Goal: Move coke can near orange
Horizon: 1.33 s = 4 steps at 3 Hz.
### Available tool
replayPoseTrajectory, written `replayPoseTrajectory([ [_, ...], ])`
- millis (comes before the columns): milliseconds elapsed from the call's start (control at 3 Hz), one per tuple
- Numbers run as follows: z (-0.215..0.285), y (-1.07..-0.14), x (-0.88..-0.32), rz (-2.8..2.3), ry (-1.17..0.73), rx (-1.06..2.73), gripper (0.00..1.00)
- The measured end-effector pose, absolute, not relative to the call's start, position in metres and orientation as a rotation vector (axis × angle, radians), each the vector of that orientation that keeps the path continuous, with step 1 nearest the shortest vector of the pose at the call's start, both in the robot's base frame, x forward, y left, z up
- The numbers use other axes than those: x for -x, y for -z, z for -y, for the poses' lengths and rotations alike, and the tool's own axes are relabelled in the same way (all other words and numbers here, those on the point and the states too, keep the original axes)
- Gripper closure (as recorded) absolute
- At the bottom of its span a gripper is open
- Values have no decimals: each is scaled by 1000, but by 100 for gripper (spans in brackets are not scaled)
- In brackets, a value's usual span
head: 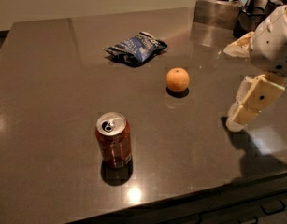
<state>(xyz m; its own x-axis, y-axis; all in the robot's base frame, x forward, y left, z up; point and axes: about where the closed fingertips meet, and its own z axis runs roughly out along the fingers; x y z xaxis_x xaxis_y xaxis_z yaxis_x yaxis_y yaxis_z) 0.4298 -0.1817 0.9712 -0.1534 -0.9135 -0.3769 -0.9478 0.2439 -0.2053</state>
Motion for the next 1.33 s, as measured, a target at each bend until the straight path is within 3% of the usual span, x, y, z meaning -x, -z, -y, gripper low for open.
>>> replayPoseTrajectory([
  [667,111,-943,-403,-1875,-479,1689,0],
  [1333,33,-910,-381,-1704,-712,1710,0],
])
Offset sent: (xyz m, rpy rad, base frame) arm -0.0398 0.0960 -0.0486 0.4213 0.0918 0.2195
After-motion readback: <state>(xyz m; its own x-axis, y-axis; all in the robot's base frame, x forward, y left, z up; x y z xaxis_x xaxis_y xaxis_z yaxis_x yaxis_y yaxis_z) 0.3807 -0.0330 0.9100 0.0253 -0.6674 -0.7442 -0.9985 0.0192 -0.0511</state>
